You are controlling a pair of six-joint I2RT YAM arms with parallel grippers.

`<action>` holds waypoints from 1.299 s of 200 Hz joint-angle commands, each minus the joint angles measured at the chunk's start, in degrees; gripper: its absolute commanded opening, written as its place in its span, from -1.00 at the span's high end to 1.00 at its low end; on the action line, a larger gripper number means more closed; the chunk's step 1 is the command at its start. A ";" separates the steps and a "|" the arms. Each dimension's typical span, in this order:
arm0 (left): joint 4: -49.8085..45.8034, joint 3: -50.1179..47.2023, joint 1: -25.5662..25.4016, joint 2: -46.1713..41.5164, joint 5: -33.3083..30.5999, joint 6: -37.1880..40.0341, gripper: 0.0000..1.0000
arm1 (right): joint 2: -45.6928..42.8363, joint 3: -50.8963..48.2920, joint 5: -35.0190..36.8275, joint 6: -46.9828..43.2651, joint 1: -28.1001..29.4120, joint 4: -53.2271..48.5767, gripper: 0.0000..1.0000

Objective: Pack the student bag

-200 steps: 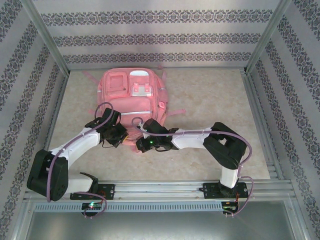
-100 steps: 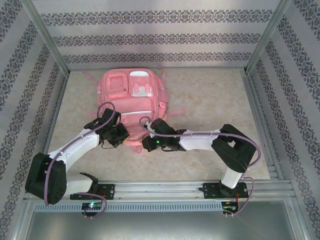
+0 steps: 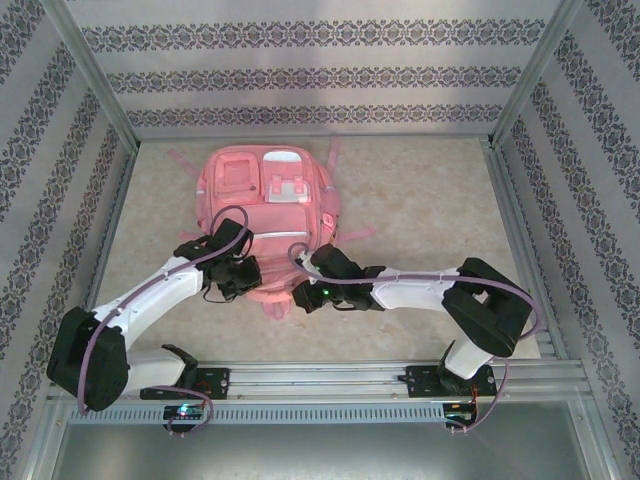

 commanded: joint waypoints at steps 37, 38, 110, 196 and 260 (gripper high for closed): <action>-9.99 0.19 0.07 -2.29 -3.31 5.47 1.00 | 0.13 0.53 -1.59 -4.55 1.21 -8.07 0.61; -10.01 0.14 0.04 -2.26 -3.28 5.45 1.00 | 0.13 0.57 -1.62 -4.58 1.26 -8.09 0.61; -9.33 -1.14 1.29 -2.81 -2.48 6.01 1.00 | 0.08 -0.34 -1.73 -4.05 1.39 -7.31 0.60; -8.49 -1.63 2.93 -3.64 -0.37 5.82 1.00 | -10.26 -8.33 -19.89 -1.96 -5.98 -1.44 0.07; -7.33 -1.49 3.26 -3.12 0.97 4.71 1.00 | 0.41 -2.69 -30.65 10.87 -7.35 6.91 0.02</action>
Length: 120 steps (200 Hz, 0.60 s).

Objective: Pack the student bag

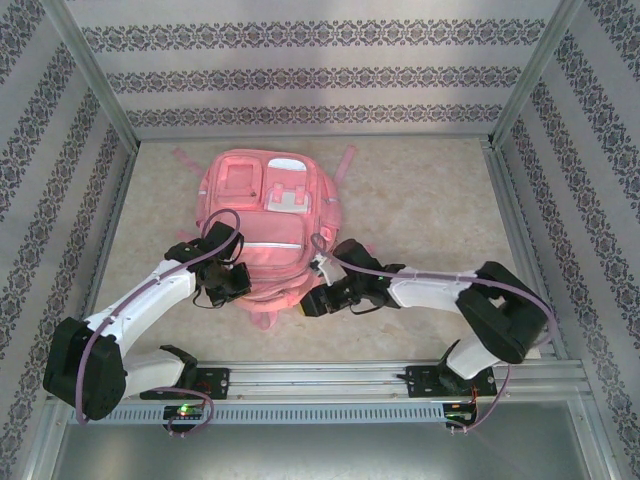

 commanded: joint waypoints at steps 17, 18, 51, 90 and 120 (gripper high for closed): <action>-1.83 -0.50 0.59 -1.16 1.17 0.64 1.00 | 4.74 3.89 -5.55 5.83 -0.12 5.42 0.02; -1.80 -0.57 0.59 -1.19 1.20 0.61 1.00 | 4.80 3.96 -5.54 5.81 -0.12 5.39 0.02; -2.01 -0.82 0.66 -1.85 1.19 0.56 1.00 | 6.47 5.60 -5.22 5.79 -0.20 5.35 0.10; -1.32 -1.65 0.74 -2.28 1.39 -0.21 1.00 | 7.61 7.31 -6.07 5.53 0.02 5.43 0.20; -0.90 -1.77 0.76 -2.40 1.72 -0.65 1.00 | 9.45 8.91 -6.49 5.88 0.20 5.46 0.30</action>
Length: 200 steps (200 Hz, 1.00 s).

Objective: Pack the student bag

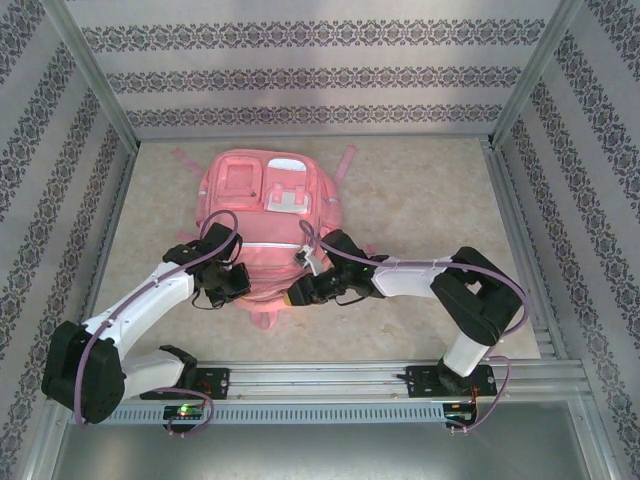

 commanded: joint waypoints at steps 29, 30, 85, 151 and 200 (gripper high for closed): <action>-1.96 -0.58 0.38 -1.69 1.29 0.00 1.00 | 3.04 3.22 -0.70 -0.53 0.59 -0.31 0.43; -1.93 -0.59 0.39 -1.67 1.26 0.00 1.00 | 3.09 3.19 -0.62 -0.54 0.59 -0.36 0.44; -2.18 -1.35 1.39 -3.28 2.07 -1.24 1.00 | 2.53 3.43 2.77 -0.82 0.46 -1.71 0.87; -1.28 -3.39 3.39 -5.81 4.42 -3.45 1.00 | 0.97 -1.65 2.65 7.48 -1.15 5.67 1.00; -1.09 -5.01 4.40 -7.37 5.19 -4.44 1.00 | 0.59 -5.45 1.56 13.99 -2.94 13.06 1.00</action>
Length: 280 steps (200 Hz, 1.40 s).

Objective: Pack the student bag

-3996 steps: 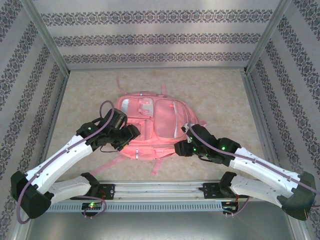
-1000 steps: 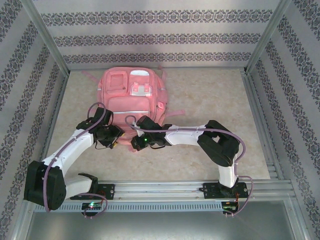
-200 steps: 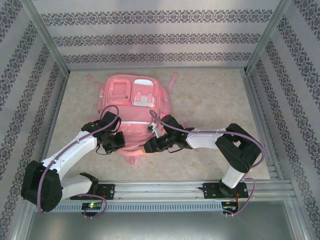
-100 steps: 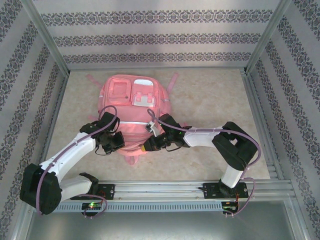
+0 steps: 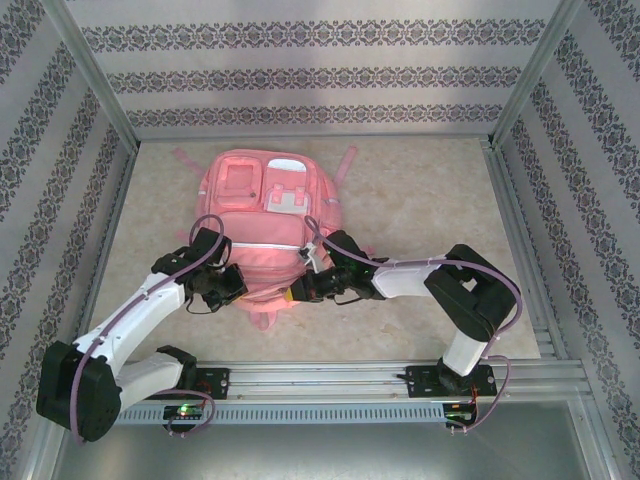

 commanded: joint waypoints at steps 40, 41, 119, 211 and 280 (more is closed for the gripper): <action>-4.22 -1.82 1.94 -2.90 0.82 -0.68 1.00 | -1.55 -4.91 1.09 6.65 -2.44 6.29 1.00; -4.23 -1.87 1.96 -2.85 0.80 -0.68 1.00 | -1.56 -4.94 1.13 6.67 -2.40 6.34 1.00; -5.66 -2.09 3.80 -4.02 0.67 0.37 1.00 | -2.32 -8.25 0.72 7.55 -3.93 7.13 1.00; -5.38 -1.73 4.41 -4.19 2.69 0.91 1.00 | -2.90 -8.05 -1.20 5.17 -2.93 5.63 0.99; -3.70 -2.18 4.21 -3.86 5.38 0.57 1.00 | 0.16 -1.67 0.07 2.80 0.42 2.10 0.33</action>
